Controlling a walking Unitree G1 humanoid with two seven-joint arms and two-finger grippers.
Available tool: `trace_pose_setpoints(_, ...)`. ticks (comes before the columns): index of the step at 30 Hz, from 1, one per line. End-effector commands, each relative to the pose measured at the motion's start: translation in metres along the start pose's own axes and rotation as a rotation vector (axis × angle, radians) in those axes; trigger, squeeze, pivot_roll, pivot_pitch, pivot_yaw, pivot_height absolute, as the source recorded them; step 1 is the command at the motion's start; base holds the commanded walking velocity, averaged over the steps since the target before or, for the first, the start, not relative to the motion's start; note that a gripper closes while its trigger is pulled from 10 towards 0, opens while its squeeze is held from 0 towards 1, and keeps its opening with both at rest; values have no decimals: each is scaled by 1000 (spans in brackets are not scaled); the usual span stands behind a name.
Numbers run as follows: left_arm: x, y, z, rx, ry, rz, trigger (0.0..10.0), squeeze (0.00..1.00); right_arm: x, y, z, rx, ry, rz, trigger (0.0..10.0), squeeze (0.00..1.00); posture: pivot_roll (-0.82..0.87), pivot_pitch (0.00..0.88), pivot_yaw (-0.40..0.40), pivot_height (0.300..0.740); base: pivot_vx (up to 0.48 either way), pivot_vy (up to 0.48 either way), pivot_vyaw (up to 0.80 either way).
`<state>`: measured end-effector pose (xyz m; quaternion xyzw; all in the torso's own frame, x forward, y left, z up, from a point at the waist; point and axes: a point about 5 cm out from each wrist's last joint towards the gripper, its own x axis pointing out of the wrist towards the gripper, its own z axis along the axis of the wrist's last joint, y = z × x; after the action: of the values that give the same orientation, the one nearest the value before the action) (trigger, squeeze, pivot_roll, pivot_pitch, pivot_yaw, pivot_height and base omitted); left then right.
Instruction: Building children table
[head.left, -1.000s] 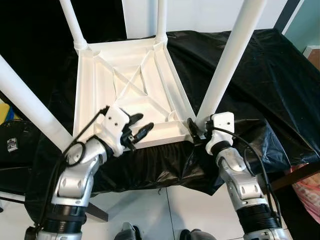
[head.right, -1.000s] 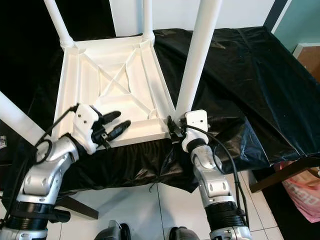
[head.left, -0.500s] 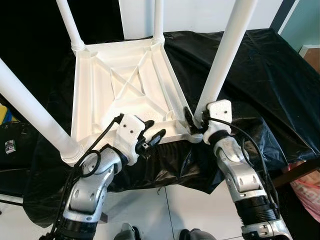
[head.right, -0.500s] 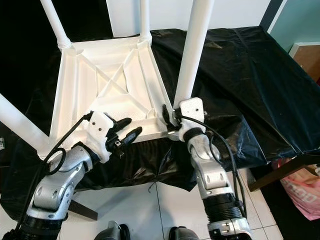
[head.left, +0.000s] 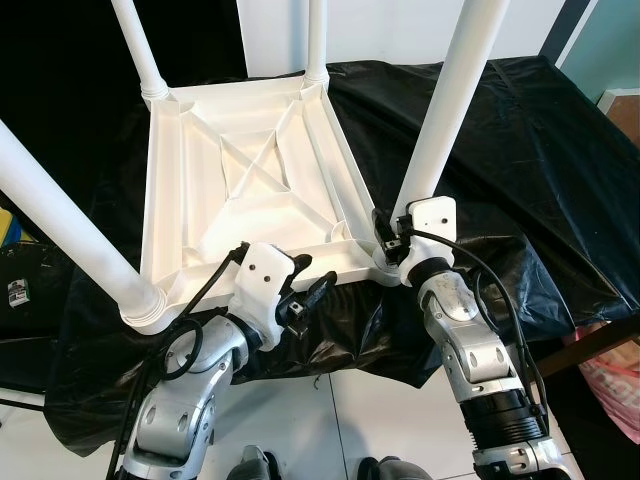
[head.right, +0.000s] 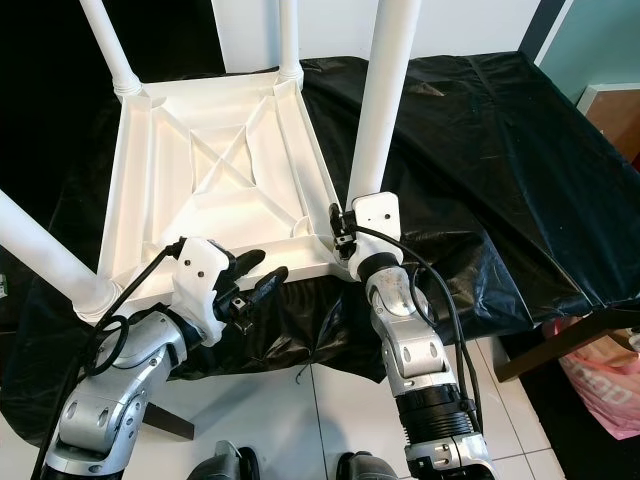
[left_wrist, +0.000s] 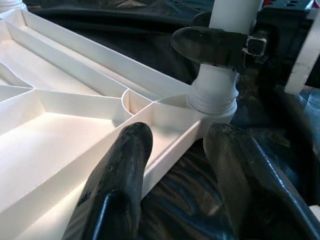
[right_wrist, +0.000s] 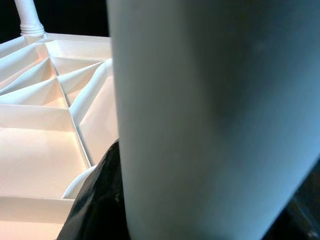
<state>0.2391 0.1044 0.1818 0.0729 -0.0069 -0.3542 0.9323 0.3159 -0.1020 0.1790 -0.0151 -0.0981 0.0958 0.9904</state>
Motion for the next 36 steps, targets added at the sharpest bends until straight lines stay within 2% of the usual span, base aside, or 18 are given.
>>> trace_pose_setpoints(1,-3,-1,-4,-13,29,31,10000,0,2,-2,10,14,-32,-14,10000,0,80,153,-45,740,0,0,0)
trace_pose_setpoints(3,-11,-6,-10,-46,71,21,10000,0,3,-1,14,149,-28,-25,10000,0,89,151,-50,740,0,0,0)
trace_pose_setpoints(5,-19,-17,-14,-57,107,-49,10000,0,4,0,16,257,-26,-28,10000,0,96,150,-52,740,0,0,0)
trace_pose_setpoints(9,-23,-21,-15,-51,123,-82,10000,0,4,0,17,293,-24,-30,10000,0,96,150,-52,740,0,0,0)
trace_pose_setpoints(10,-29,-28,-21,-45,174,-132,10000,0,4,1,18,362,-22,-34,10000,0,108,151,-57,740,0,0,0)
trace_pose_setpoints(11,-29,-28,-21,-45,174,-132,10000,0,4,1,18,362,-22,-34,10000,0,108,151,-57,740,0,0,0)
trace_pose_setpoints(12,-33,-31,-27,-42,225,-156,10000,0,4,1,19,430,-17,-36,10000,0,109,151,-57,740,0,0,0)
trace_pose_setpoints(14,-37,-28,-38,-12,312,-131,10000,0,2,2,20,503,-14,-27,10000,0,110,149,-57,740,0,0,0)
trace_pose_setpoints(18,-36,-17,-49,-18,376,-42,10000,0,0,2,21,571,-9,-22,10000,0,101,145,-52,740,0,0,0)
trace_pose_setpoints(20,-36,-16,-50,-25,391,-30,10000,0,0,2,21,586,-7,-21,10000,0,101,145,-52,740,0,0,0)
trace_pose_setpoints(23,-28,10,-48,-10,365,167,10000,0,-4,3,23,679,-7,14,10000,0,87,142,-47,740,0,0,0)
trace_pose_setpoints(26,-26,18,-46,-2,351,218,10000,0,-6,3,22,706,-6,22,10000,0,86,141,-47,740,0,0,0)
trace_pose_setpoints(28,-23,43,-40,-11,317,353,10000,0,-10,2,21,765,-5,37,10000,0,75,144,-49,740,0,0,0)
trace_pose_setpoints(29,-23,43,-40,-11,317,353,10000,0,-10,2,21,765,-5,37,10000,0,75,144,-49,740,0,0,0)
trace_pose_setpoints(31,-20,65,-34,-30,292,458,10000,0,-13,1,18,824,5,47,10000,0,70,144,-49,740,0,0,0)
trace_pose_setpoints(32,-20,65,-34,-30,292,458,10000,0,-13,1,18,824,5,47,10000,0,70,144,-49,740,0,0,0)
trace_pose_setpoints(33,-21,83,-32,-85,280,546,10000,0,-16,-3,14,876,18,36,10000,0,61,143,-45,740,0,0,0)
trace_pose_setpoints(36,-20,91,-31,-74,275,577,10000,0,-17,-5,12,912,23,30,10000,0,53,143,-46,740,0,0,0)
